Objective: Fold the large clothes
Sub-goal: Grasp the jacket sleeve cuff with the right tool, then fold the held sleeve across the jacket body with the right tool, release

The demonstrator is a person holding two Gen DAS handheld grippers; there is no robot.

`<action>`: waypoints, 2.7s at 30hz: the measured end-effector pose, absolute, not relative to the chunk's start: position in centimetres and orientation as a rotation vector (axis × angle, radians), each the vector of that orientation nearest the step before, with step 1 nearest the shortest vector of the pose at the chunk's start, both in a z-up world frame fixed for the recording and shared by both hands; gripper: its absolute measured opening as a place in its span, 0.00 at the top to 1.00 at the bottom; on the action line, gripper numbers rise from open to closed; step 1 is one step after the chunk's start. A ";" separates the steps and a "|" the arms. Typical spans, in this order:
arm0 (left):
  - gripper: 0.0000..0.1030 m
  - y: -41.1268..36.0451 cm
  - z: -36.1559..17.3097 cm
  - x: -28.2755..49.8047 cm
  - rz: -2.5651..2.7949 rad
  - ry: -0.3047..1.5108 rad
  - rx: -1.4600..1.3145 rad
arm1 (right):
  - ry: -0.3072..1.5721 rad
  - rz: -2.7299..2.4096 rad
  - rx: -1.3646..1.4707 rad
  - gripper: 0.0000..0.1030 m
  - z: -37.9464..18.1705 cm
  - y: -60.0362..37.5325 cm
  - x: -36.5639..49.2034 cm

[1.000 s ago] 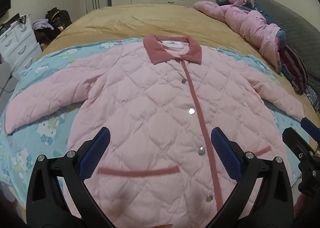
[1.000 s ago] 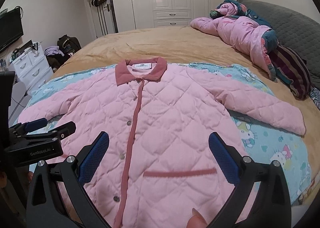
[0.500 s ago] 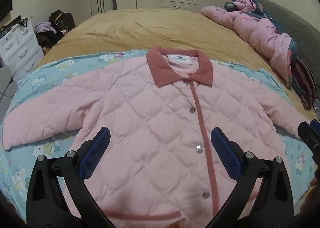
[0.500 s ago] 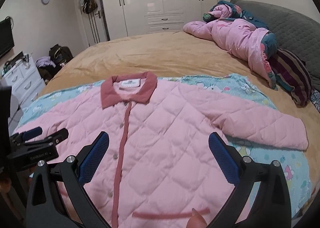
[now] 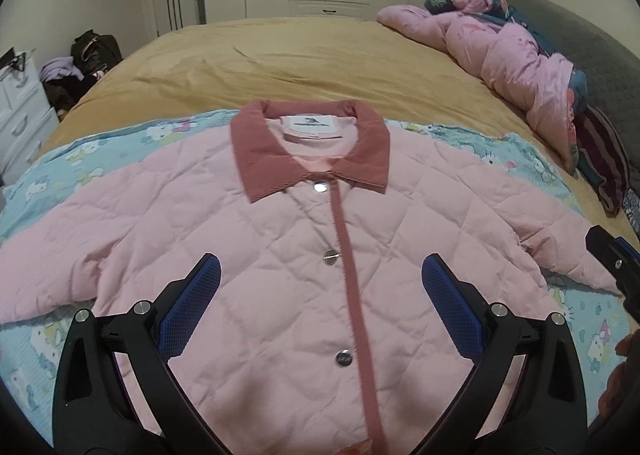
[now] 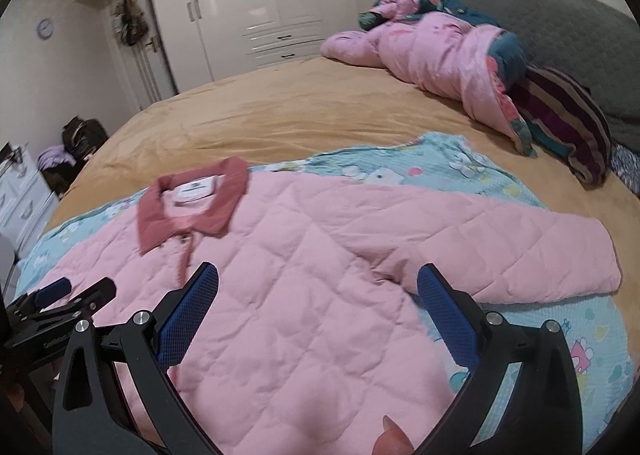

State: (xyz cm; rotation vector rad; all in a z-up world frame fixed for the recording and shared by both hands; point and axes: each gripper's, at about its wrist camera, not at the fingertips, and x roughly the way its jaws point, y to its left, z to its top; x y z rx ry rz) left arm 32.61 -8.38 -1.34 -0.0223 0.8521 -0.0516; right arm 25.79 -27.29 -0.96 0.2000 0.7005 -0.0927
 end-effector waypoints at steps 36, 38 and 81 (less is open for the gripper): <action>0.08 -16.7 -8.6 39.3 -0.114 0.942 0.022 | 0.708 -0.637 1.062 0.04 -15.7 -56.8 22.3; 0.08 -16.4 -8.6 39.4 -0.112 0.948 0.022 | 0.650 -0.641 1.127 0.04 -16.1 -58.2 22.1; 0.08 1.9 2.1 34.1 -0.084 0.832 -0.206 | 0.395 0.030 0.214 0.82 9.6 -30.4 32.6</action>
